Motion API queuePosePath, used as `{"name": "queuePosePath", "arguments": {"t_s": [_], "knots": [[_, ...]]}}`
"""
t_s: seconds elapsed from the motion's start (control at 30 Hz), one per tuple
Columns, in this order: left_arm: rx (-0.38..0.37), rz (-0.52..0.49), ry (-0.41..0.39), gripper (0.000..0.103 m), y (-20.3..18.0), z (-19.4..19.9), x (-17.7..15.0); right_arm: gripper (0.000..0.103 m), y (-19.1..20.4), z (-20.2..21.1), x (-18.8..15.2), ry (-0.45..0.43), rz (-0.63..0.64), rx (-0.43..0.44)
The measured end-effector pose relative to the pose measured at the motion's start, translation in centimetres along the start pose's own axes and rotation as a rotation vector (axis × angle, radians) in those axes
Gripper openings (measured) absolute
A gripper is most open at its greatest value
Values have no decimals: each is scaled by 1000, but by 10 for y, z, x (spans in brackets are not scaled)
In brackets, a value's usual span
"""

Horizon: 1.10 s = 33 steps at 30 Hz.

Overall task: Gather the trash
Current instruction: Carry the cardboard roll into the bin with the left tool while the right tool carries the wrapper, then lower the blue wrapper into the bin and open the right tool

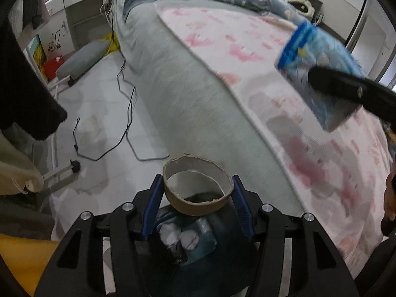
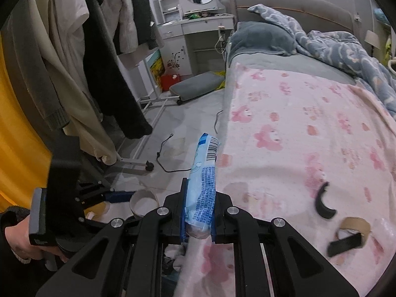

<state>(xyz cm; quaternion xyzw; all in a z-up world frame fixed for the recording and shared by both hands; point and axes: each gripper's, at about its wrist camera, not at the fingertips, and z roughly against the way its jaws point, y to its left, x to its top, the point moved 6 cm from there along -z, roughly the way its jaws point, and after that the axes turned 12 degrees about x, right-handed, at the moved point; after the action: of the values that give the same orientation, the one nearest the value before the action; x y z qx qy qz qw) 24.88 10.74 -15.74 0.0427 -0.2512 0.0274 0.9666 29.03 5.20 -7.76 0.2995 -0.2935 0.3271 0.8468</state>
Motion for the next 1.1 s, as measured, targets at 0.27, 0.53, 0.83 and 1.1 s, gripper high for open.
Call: {"name": "queuePosePath", "arguments": {"t_s": [0.27, 0.53, 0.83, 1.1], "knots": [[-27, -3, 110, 58, 16, -20, -29, 14, 21, -34, 3, 39, 10, 68], [-30, -5, 264, 58, 31, -48, -67, 14, 38, -74, -9, 148, -15, 130], [-36, -32, 345, 60, 42, -58, -94, 14, 49, -115, -40, 340, -41, 143], [-24, -28, 349, 73, 59, -54, -98, 14, 58, -141, -60, 452, -43, 169]]}}
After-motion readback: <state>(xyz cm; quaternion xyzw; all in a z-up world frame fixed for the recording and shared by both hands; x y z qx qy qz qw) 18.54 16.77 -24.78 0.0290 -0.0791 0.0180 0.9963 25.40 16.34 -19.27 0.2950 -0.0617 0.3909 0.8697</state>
